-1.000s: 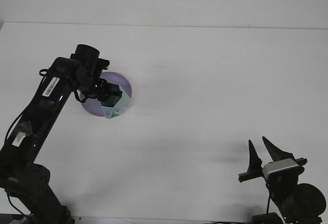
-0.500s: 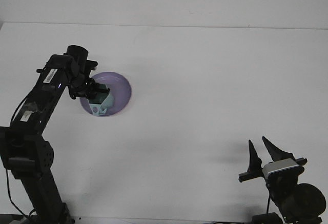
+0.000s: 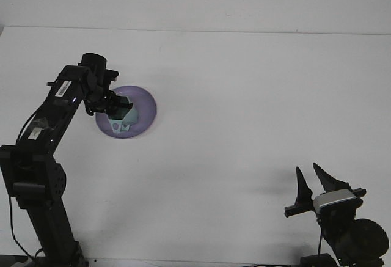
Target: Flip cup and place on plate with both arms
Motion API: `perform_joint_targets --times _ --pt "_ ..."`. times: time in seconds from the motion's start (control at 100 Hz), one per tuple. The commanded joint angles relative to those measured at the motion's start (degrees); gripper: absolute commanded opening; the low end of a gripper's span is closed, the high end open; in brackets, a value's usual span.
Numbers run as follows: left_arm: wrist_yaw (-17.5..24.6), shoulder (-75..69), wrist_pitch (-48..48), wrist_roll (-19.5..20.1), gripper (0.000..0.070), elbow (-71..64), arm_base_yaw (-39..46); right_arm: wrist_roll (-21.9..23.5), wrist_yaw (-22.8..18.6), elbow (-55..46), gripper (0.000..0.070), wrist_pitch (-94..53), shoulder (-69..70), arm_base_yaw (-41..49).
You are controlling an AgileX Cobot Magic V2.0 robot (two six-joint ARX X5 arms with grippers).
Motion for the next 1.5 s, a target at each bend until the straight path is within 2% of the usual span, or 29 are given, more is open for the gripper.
perform_joint_targets --times 0.0,0.04,0.12,0.15,0.19,0.46,0.56,0.71,0.83,0.87,0.96,1.03,1.11,1.15,1.18,1.28,1.39,1.49 --pt "-0.42 2.49 0.39 0.50 0.0041 1.01 -0.07 1.03 0.02 0.26 0.0269 0.46 0.28 0.04" --pt "-0.42 2.49 1.31 0.52 0.0128 1.01 -0.07 1.03 0.00 0.26 0.0269 0.48 0.28 0.04" --pt "-0.42 2.47 2.75 0.48 0.0373 1.22 -0.07 1.03 0.00 0.26 0.0269 0.48 0.28 0.04" --pt "-0.42 2.47 2.91 0.33 0.0428 1.51 -0.07 1.03 0.02 0.26 0.0269 0.46 0.28 0.04" --pt "-0.42 2.47 2.91 0.24 0.0460 1.99 -0.07 1.03 0.02 0.26 0.0269 0.48 0.28 0.04" --pt "-0.39 2.40 -1.99 -0.02 0.0466 11.72 -0.07 1.01 0.02 0.26 0.0269 0.50 0.28 0.04" --pt "-0.35 1.64 -4.07 -1.68 0.0466 15.80 0.33 1.01 0.02 0.26 0.0269 0.50 0.28 0.04" --pt "-0.33 -2.80 -5.11 -1.90 0.0464 16.44 0.79 1.01 0.04 0.26 0.0269 0.50 0.28 0.04" --pt "-0.33 -8.09 -6.38 -2.80 0.0431 16.44 1.18 1.01 0.04 0.26 0.0269 0.50 0.28 0.04" --pt "-0.33 -10.27 -6.64 -2.80 0.0363 16.44 1.31 1.01 0.04 0.26 0.0269 0.50 0.28 0.02" --pt "-0.31 -15.69 -6.71 -2.80 0.0141 16.44 1.51 1.01 0.13 0.26 0.0269 0.50 0.28 0.02" --pt "-0.09 -19.98 -6.93 -2.71 0.0000 16.39 1.51 1.01 0.17 0.26 0.0269 0.52 0.28 0.02" --pt "-0.09 -24.96 -7.04 -2.71 0.0012 16.09 1.73 1.03 0.17 0.26 0.0266 0.52 0.28 0.04" --pt "-0.09 -27.43 -7.10 -2.71 0.0012 15.72 1.81 1.03 0.17 0.26 0.0238 0.57 0.28 0.02" --pt "-0.09 -29.20 -7.10 -2.73 0.0012 15.28 1.81 1.03 0.17 0.26 0.0204 0.55 0.28 0.04" --pt "-0.09 -35.52 -6.71 -2.67 0.0012 11.67 1.81 1.03 0.17 0.26 0.0004 0.55 0.28 0.04" --pt "-0.09 -44.15 -2.71 -2.47 0.0012 0.87 1.81 1.66 0.33 0.26 0.0000 0.57 0.28 0.02" --pt "0.11 -53.96 6.12 -2.82 0.0012 -14.47 1.79 4.15 2.25 0.26 0.0000 0.57 0.28 0.02"
